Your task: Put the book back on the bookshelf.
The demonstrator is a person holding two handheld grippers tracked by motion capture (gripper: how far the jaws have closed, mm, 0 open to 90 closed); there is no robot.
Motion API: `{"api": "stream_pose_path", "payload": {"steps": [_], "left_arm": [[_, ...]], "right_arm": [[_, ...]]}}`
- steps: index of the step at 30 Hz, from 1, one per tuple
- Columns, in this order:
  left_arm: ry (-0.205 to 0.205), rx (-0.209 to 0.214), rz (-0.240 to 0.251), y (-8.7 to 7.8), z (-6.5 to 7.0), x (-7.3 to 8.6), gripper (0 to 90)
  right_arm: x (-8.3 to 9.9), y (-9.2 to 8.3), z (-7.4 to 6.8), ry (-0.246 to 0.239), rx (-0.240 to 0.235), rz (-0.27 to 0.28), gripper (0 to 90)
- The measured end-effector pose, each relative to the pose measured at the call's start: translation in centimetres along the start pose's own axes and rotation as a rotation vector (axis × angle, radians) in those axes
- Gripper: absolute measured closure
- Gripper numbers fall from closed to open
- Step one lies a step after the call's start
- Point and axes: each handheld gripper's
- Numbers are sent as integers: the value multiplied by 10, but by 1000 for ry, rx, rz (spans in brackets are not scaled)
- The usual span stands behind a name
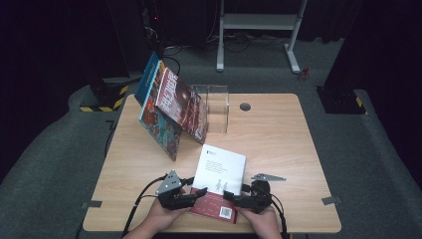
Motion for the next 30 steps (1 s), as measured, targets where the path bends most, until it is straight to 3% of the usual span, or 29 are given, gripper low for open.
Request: {"api": "stream_pose_path", "payload": {"steps": [4,10,16,24,30], "left_arm": [[-9,-23,-5,2,-1,0,441],[-31,-47,12,4,-2,0,445],[-39,-63,26,4,-2,-1,450],[-10,-82,39,1,2,-6,452],[-3,-93,39,0,4,-8,453]], "right_arm": [[-1,-5,-6,-54,47,35,156],[-2,-9,-9,-82,77,95,202],[-3,-12,-13,-109,105,121,214],[-3,-22,-26,-229,170,227,254],[-1,-26,-31,-278,194,277,271]]}}
Point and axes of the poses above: each handheld gripper's, and its own axes: y roughly forward along the jaws, x roughly out of its underside, z roughly to its right, and after that the axes turned 11 degrees about x, right-handed
